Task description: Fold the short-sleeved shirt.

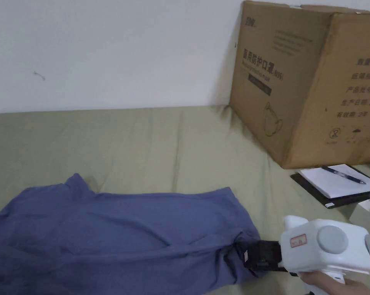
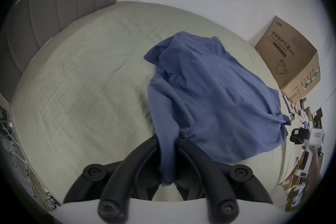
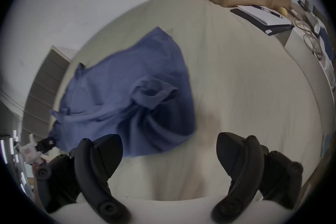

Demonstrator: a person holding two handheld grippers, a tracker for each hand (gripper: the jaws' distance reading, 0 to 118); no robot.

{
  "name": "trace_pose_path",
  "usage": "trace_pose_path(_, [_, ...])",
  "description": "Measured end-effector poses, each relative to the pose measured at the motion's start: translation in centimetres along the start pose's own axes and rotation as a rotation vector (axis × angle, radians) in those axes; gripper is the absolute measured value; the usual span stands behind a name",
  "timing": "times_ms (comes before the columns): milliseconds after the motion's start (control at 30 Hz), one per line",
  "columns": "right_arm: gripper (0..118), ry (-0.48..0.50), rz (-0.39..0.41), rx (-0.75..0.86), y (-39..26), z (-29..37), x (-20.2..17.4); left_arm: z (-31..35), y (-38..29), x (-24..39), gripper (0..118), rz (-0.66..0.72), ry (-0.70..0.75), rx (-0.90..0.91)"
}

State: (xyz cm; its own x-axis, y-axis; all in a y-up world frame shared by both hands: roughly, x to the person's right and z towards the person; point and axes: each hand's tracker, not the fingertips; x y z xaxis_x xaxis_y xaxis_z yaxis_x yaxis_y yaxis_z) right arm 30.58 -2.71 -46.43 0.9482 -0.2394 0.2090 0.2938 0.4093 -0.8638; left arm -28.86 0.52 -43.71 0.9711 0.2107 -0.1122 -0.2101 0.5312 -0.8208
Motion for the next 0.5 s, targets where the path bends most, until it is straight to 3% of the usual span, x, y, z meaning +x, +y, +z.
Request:
trace_pose_path(67, [104,-0.021,0.044,-0.034,0.5,-1.3,-0.4,-0.4,-0.2,-0.1,8,0.004,0.005,-0.022])
trace_pose_path(167, [71,-0.14,0.141,-0.071,0.5,-2.9,-1.9,-1.1,-0.4,-0.5,8,0.031,0.006,-0.043])
trace_pose_path(200, [56,-0.171,0.198,-0.064,0.2,-2.7,-2.4,-1.3,-0.5,-0.4,8,0.035,0.008,-0.049])
trace_pose_path(233, [23,-0.131,0.246,-0.028,0.0,-2.0,-3.1,-1.4,-0.6,-0.3,8,0.037,0.011,-0.053])
trace_pose_path(267, [0,-0.122,0.297,-0.017,-0.1,-1.6,-3.8,-1.7,-0.4,-0.6,8,0.037,0.013,-0.056])
trace_pose_path(333, [0,-0.154,0.355,0.005,-0.2,-0.6,-5.2,-1.6,-0.2,-0.4,8,0.036,0.017,-0.059])
trace_pose_path(367, [0,-0.103,0.333,-0.004,-0.1,0.1,-5.1,-1.4,-0.1,-0.2,8,0.035,0.018,-0.059])
trace_pose_path(433, [0,0.064,0.211,-0.018,0.6,1.6,-4.5,-0.8,0.6,-0.6,8,0.041,0.01,-0.055])
trace_pose_path(500, [0,0.113,0.07,0.011,1.5,3.8,-3.1,0.7,1.3,-0.7,8,0.063,-0.019,-0.013])
